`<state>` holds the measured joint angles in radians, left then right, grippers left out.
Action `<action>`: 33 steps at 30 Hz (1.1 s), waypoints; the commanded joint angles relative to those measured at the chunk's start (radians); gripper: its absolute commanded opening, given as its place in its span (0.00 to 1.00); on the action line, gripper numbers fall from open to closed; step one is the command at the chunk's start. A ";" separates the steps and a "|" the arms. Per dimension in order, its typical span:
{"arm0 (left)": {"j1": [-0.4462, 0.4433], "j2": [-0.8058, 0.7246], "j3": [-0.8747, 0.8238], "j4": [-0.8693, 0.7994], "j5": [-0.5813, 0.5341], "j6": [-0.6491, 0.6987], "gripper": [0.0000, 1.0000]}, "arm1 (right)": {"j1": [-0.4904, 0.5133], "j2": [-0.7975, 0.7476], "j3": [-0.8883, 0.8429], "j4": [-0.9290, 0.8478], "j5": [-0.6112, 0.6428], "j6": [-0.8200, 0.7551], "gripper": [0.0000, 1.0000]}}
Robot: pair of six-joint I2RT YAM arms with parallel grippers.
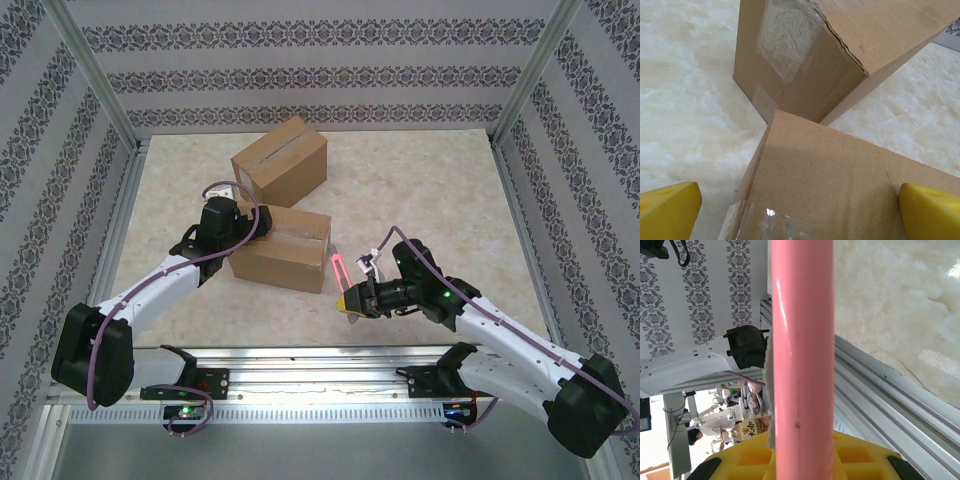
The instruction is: Unpack the express box
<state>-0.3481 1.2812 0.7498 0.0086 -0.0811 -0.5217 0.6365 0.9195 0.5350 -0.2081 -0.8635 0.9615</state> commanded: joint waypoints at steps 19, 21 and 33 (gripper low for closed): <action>-0.002 0.063 -0.069 -0.211 -0.038 0.048 1.00 | -0.034 0.067 0.076 -0.017 0.016 -0.072 0.00; -0.002 0.063 -0.069 -0.212 -0.041 0.050 1.00 | -0.034 0.068 0.074 -0.016 0.014 -0.072 0.00; -0.002 0.066 -0.069 -0.206 -0.040 0.049 1.00 | -0.034 0.082 0.071 -0.005 0.008 -0.068 0.00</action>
<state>-0.3481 1.2816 0.7502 0.0090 -0.0834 -0.5186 0.6106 0.9947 0.5789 -0.2211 -0.8539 0.9123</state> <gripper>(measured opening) 0.997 0.153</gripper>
